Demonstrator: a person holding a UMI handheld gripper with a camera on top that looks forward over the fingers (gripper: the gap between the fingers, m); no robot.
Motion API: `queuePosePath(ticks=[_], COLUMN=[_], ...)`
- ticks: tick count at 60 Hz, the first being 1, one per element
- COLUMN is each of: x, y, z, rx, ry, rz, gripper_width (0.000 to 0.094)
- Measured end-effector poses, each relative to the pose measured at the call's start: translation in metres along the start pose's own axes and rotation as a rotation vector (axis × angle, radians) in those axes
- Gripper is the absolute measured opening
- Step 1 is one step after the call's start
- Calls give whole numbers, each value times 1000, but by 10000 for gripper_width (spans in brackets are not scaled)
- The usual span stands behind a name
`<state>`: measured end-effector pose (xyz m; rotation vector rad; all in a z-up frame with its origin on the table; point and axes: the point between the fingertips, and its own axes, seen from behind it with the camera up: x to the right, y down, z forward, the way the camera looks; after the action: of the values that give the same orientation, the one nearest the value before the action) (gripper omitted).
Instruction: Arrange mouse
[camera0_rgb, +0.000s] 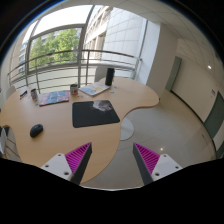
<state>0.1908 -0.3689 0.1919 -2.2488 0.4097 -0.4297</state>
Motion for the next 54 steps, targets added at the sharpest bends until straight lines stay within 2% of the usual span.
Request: queuePosePath(ticks=[8,16,22,30,36,42,54], x=[-5,-58,-121,-234,-317,-384,-463], y=[23,64,98,120,118,101,65], z=[-1,-2,0,14,29,50,115], rx=[-40,-84,-122,-110,-68,-20,17], ry=[24,13,-55,-212,-323,-392,-409], rz=[-11,-8,-10,-25,-39,-43,-60], gripper_width=[844,852,853,856,850,850,852])
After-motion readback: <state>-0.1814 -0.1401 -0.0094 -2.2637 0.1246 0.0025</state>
